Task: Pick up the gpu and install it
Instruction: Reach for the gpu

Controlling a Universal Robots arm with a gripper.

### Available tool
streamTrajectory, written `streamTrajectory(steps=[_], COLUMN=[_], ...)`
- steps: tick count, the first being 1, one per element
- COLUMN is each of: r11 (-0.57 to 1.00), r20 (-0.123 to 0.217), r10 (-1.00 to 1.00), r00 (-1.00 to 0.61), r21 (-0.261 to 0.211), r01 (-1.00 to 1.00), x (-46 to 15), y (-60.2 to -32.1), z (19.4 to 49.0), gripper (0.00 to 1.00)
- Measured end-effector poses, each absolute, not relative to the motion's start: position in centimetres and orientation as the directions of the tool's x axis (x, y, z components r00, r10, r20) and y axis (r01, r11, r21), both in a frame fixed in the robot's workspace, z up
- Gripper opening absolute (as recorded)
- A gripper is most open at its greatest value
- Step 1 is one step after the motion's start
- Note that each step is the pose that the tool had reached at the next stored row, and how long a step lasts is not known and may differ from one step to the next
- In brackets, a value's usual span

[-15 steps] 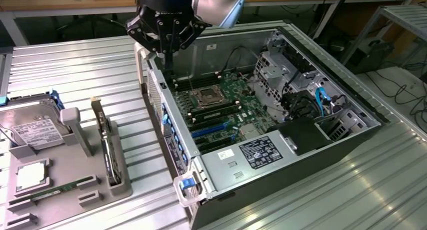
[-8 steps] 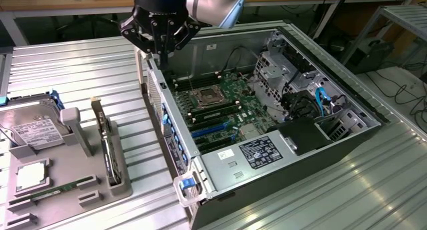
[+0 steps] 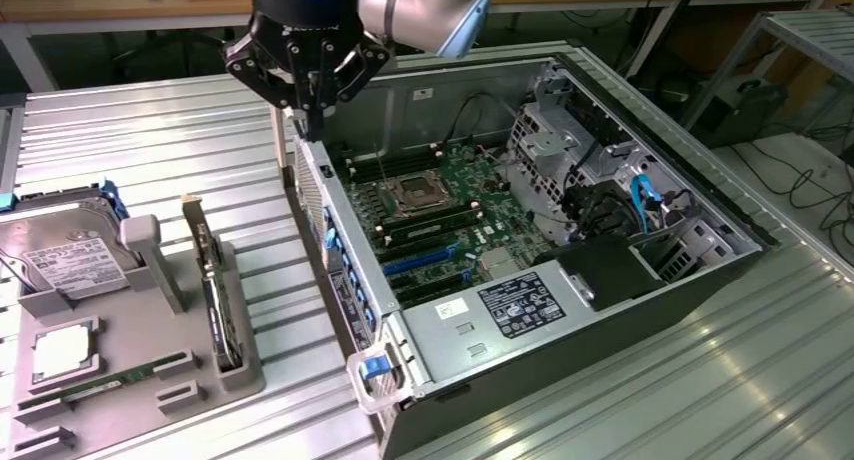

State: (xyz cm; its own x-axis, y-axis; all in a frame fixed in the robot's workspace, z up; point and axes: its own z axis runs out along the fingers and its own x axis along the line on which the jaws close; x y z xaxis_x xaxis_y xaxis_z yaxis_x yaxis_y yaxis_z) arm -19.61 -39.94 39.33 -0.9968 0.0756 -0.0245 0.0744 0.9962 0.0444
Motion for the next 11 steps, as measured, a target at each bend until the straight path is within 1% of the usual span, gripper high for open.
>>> streamTrajectory(steps=[11], r11=[0.996], r20=[-0.024], r10=[0.075], r00=[-0.997], r21=[0.044], r01=[0.074], x=[-21.1], y=[-40.0], z=[39.3], gripper=[0.11])
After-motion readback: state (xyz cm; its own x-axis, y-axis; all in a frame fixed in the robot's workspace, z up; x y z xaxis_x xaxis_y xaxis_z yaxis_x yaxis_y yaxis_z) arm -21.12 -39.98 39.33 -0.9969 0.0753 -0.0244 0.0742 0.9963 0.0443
